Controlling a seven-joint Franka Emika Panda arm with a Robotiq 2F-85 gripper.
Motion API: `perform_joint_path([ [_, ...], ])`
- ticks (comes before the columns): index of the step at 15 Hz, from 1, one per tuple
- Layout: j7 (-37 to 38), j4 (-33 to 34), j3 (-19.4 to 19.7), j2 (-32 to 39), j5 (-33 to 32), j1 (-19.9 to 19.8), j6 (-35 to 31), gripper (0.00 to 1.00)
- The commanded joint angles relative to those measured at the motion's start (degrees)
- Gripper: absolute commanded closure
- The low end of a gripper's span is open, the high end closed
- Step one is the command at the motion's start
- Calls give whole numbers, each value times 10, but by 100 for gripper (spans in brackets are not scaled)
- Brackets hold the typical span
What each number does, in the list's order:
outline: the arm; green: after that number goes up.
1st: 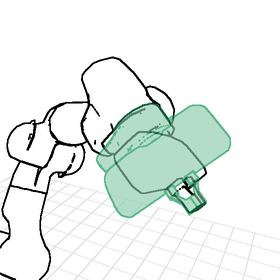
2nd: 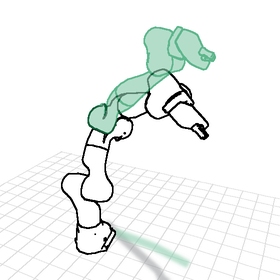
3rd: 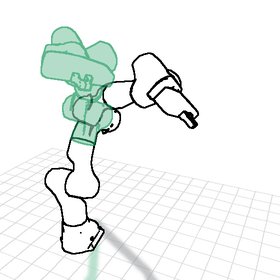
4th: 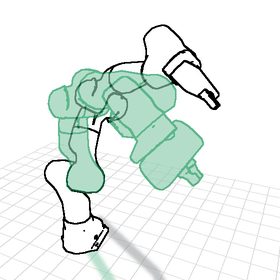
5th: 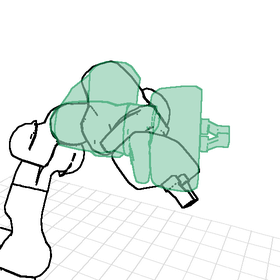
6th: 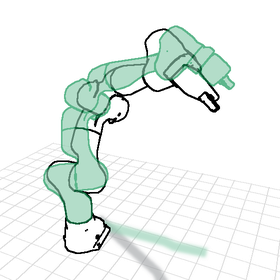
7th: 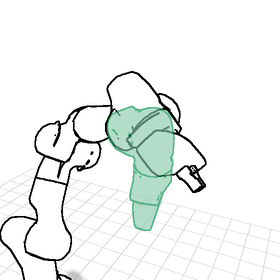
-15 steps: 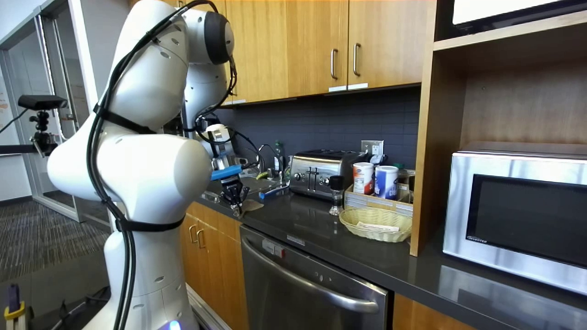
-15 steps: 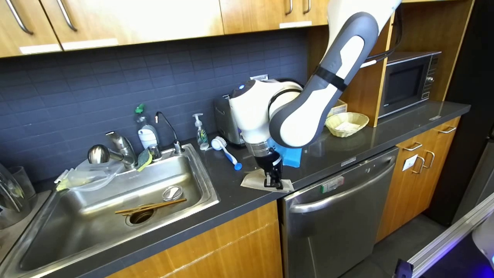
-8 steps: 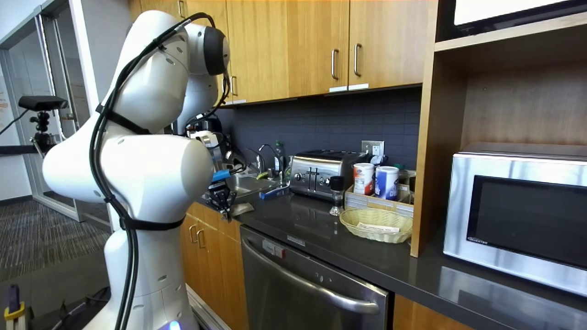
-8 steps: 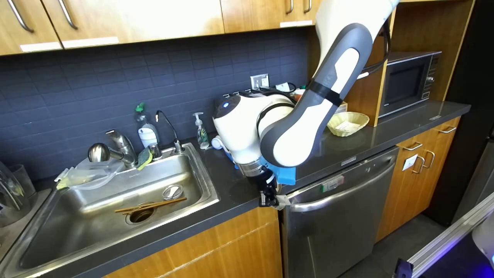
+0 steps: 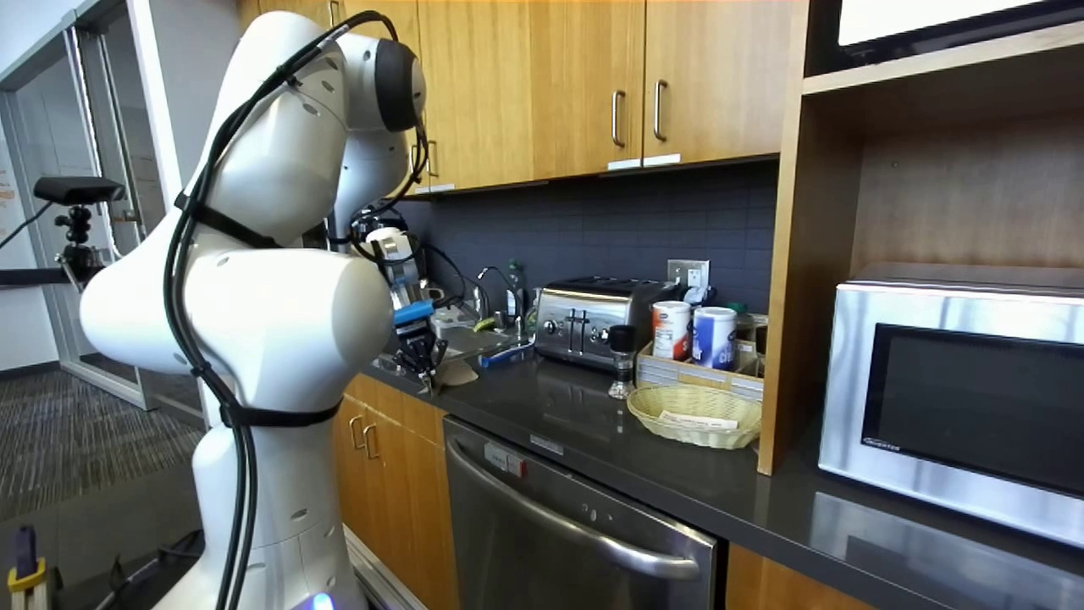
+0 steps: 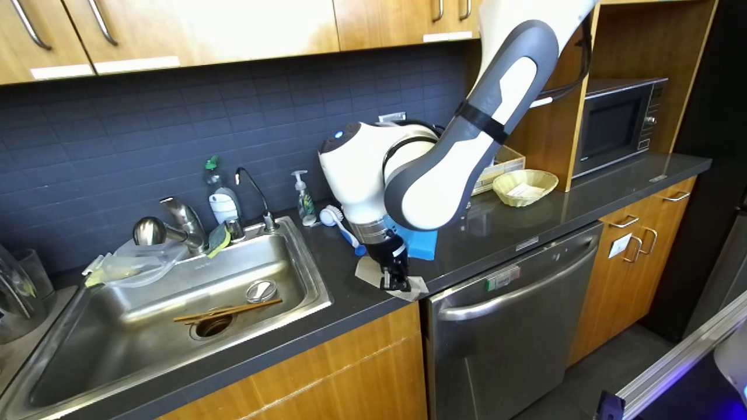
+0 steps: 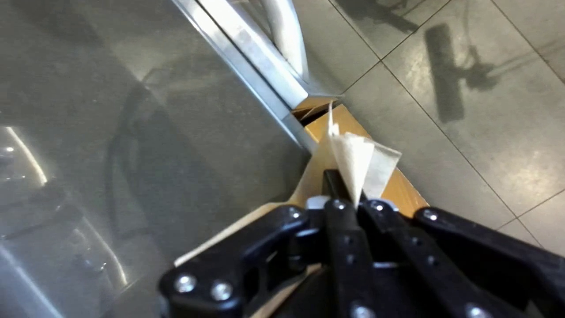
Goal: Use the paper to clean the counter
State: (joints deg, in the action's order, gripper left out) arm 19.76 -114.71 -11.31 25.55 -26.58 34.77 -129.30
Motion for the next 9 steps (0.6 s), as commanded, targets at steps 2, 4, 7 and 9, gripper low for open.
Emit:
perform_joint_path([
  [2,9,-6,4,-21,-4,-10,4,99],
  [4,10,0,4,-15,-11,-11,7,99],
  [7,10,4,4,-7,-12,-10,11,99],
  [9,11,12,4,0,-14,-7,15,99],
])
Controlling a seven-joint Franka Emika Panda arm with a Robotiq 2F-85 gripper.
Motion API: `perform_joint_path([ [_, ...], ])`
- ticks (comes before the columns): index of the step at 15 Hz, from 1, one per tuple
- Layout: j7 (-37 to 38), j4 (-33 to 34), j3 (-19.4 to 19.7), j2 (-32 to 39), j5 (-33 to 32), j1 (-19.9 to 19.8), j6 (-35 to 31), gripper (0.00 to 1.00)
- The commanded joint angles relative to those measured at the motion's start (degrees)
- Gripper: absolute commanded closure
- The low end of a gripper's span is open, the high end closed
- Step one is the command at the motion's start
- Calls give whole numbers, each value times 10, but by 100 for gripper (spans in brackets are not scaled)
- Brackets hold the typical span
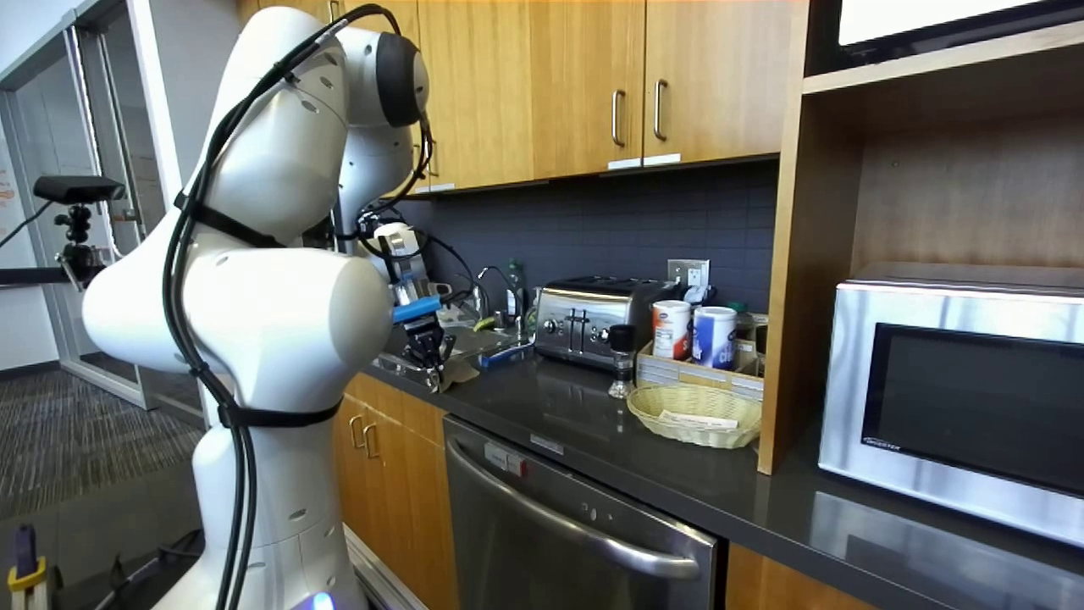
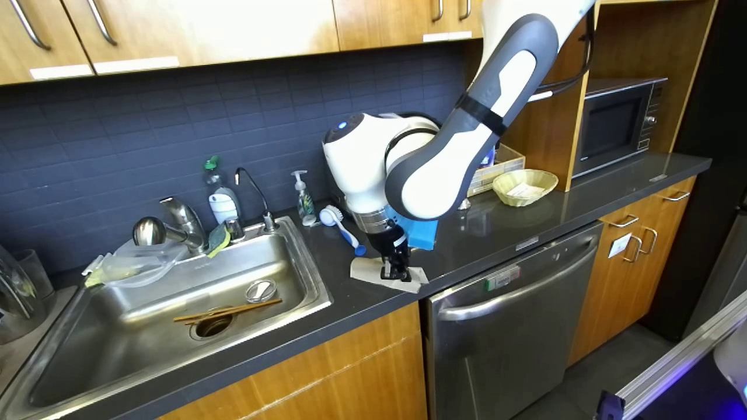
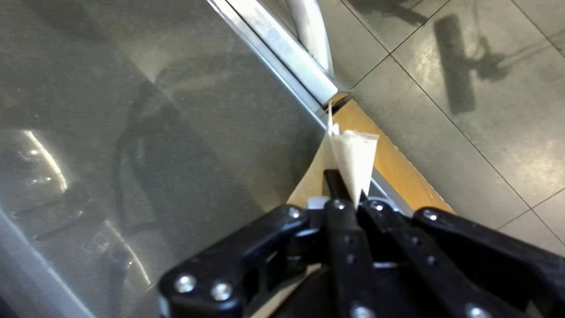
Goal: Use the paper to clean the counter
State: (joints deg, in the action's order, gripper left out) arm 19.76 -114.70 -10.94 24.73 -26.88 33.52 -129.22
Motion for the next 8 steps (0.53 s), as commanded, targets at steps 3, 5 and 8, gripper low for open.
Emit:
perform_joint_path([
  [3,11,17,-2,11,-5,8,19,99],
  [5,13,19,-3,12,-1,11,21,99],
  [8,18,30,-5,19,1,18,21,99],
])
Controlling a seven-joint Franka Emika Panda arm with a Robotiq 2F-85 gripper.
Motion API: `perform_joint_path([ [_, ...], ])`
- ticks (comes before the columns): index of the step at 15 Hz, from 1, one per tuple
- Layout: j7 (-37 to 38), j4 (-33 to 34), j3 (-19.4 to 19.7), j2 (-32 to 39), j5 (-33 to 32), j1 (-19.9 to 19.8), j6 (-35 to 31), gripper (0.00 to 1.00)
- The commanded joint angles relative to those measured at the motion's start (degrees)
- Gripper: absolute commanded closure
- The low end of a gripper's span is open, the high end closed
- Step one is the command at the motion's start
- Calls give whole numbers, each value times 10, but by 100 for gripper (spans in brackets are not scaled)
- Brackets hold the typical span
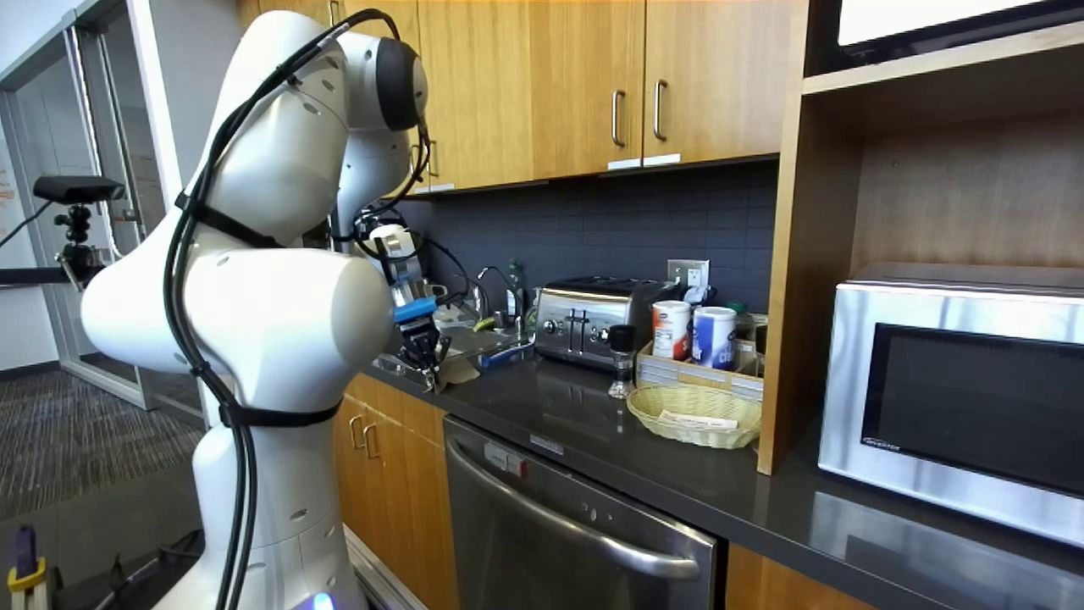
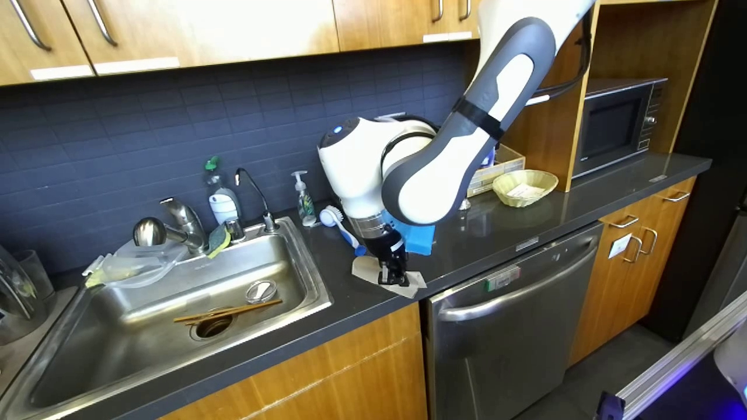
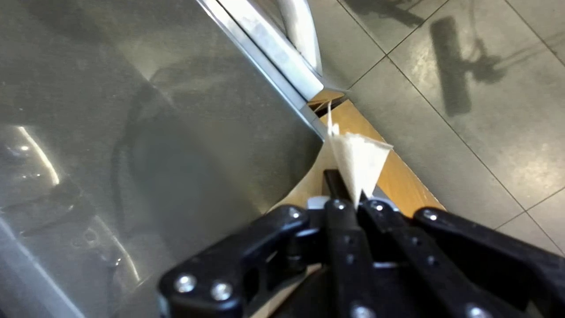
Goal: Use the paper to clean the counter
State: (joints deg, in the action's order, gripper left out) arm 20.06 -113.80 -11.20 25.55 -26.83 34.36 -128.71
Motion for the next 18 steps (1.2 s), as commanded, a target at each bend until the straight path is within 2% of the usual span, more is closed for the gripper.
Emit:
perform_joint_path([
  [1,17,23,-2,12,1,11,16,99],
  [18,41,27,8,7,3,9,8,99],
])
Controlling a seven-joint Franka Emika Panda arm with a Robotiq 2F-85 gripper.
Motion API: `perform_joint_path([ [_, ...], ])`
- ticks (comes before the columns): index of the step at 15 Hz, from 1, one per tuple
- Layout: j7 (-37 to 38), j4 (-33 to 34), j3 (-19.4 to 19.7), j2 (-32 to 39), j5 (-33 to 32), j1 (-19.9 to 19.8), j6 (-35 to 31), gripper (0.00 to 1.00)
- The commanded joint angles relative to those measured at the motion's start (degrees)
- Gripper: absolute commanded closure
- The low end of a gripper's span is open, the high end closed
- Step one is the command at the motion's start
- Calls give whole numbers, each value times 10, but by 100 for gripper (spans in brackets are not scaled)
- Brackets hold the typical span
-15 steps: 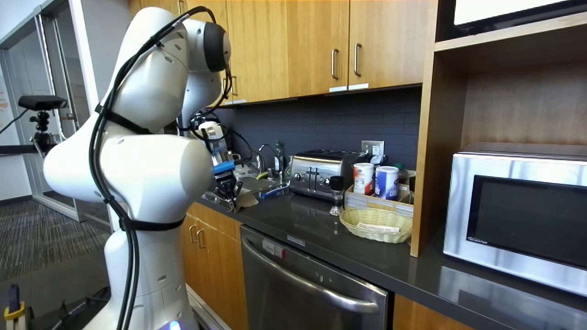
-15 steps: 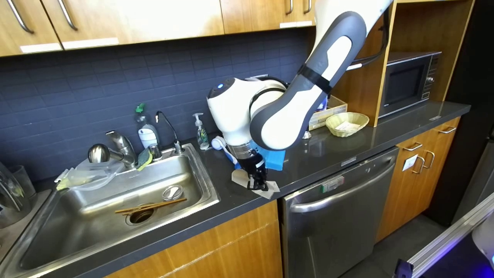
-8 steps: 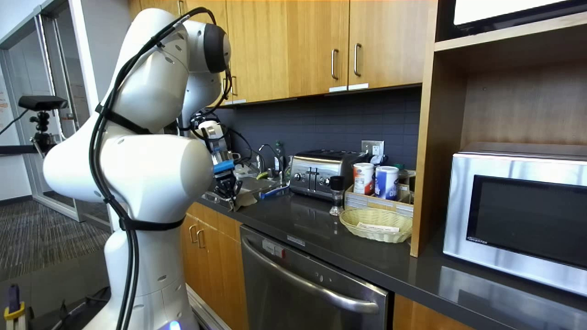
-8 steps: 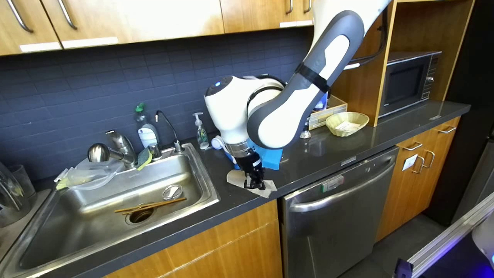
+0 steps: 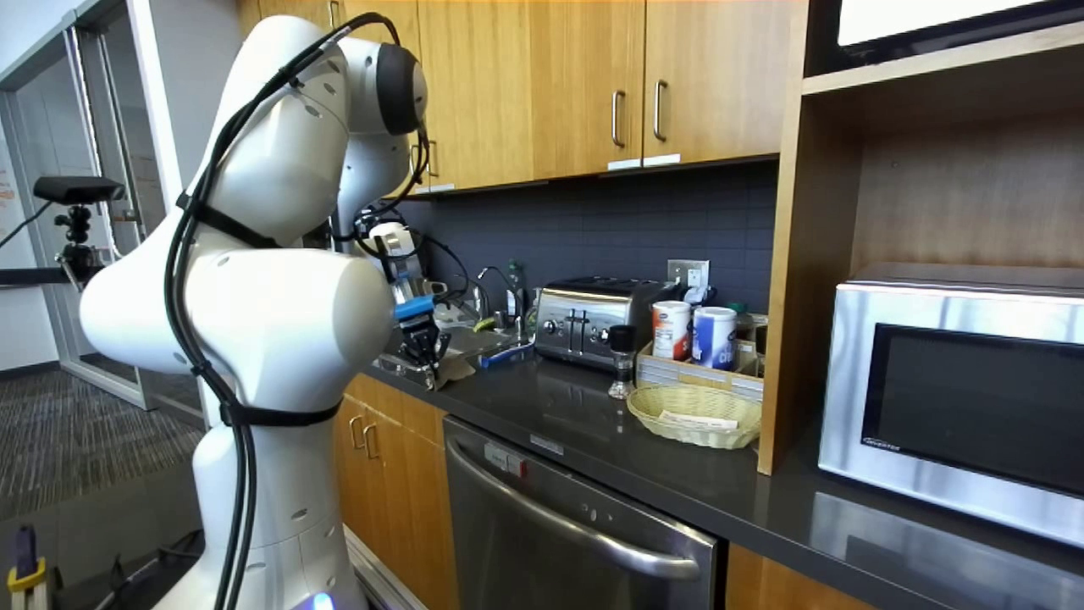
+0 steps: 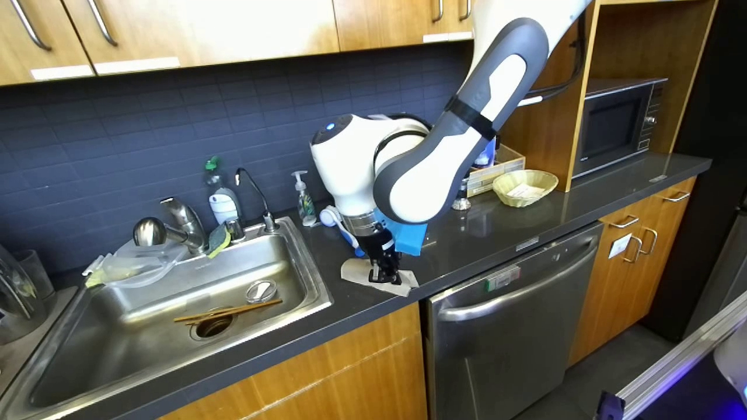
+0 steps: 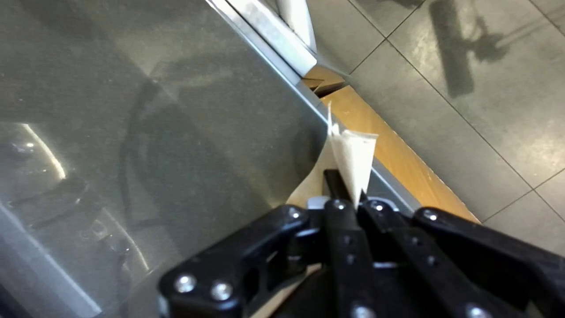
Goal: Use the paper to clean the counter
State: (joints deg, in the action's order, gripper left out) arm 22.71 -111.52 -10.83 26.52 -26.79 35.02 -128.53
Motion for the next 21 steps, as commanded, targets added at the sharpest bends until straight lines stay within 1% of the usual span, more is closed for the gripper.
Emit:
perform_joint_path([
  [1,2,3,1,1,1,0,2,98],
  [9,6,3,3,1,1,0,2,98],
  [10,6,3,3,1,1,0,2,99],
  [12,14,-14,9,-7,-1,-9,-16,99],
  [16,16,-20,18,-6,-3,-21,-40,99],
  [18,13,-11,17,2,-3,-23,-44,99],
  [21,8,7,13,15,-7,-14,-39,99],
])
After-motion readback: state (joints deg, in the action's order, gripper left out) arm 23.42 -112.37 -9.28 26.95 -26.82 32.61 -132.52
